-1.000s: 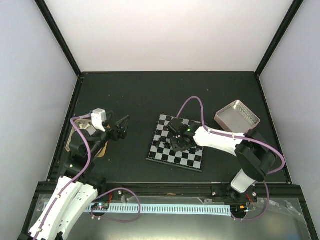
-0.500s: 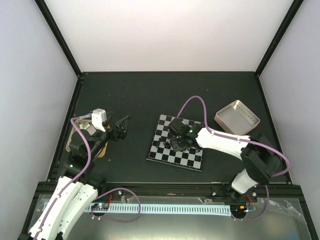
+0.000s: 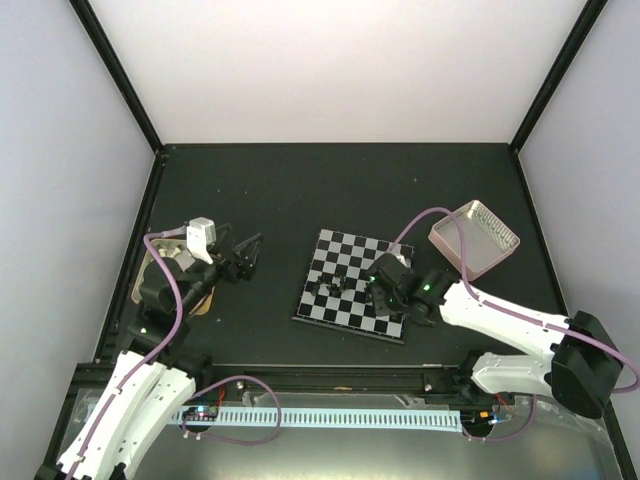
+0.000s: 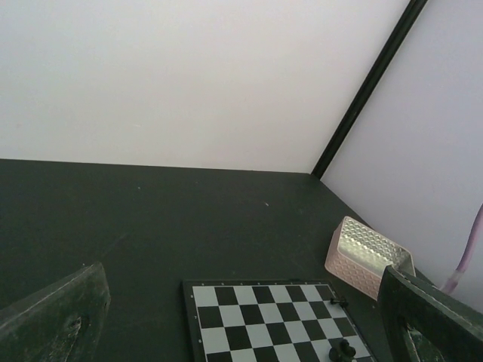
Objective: Set up the chess pieces on the board
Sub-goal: Place the chess piece on the chessboard, then pick up the chess piece from the chessboard, then place the chess piece on the chessboard.
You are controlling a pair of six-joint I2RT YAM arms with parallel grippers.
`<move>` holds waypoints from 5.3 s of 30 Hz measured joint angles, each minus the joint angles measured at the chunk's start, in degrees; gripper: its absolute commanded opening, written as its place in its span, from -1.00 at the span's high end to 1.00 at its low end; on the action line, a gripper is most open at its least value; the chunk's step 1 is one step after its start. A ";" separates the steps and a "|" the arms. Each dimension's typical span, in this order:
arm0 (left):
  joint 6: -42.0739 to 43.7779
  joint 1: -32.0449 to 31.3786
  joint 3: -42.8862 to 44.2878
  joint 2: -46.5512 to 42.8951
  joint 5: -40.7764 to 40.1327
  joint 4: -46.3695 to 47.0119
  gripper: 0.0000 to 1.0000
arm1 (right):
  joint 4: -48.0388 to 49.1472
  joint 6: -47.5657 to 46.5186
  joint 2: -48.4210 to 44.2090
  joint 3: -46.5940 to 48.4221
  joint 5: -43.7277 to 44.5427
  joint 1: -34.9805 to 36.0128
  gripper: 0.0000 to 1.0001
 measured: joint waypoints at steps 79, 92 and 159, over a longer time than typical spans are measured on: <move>-4.09 0.00 4.94 11.80 3.87 -15.65 -0.98 | 4.76 4.28 18.82 8.70 5.81 -3.87 0.80; -2.69 0.00 7.76 11.96 6.80 -16.70 -0.98 | 5.29 2.86 19.15 8.52 7.17 -3.87 0.61; 4.61 0.00 7.43 1.51 7.10 -15.45 -0.98 | 4.39 1.84 10.88 0.35 -1.73 3.28 0.74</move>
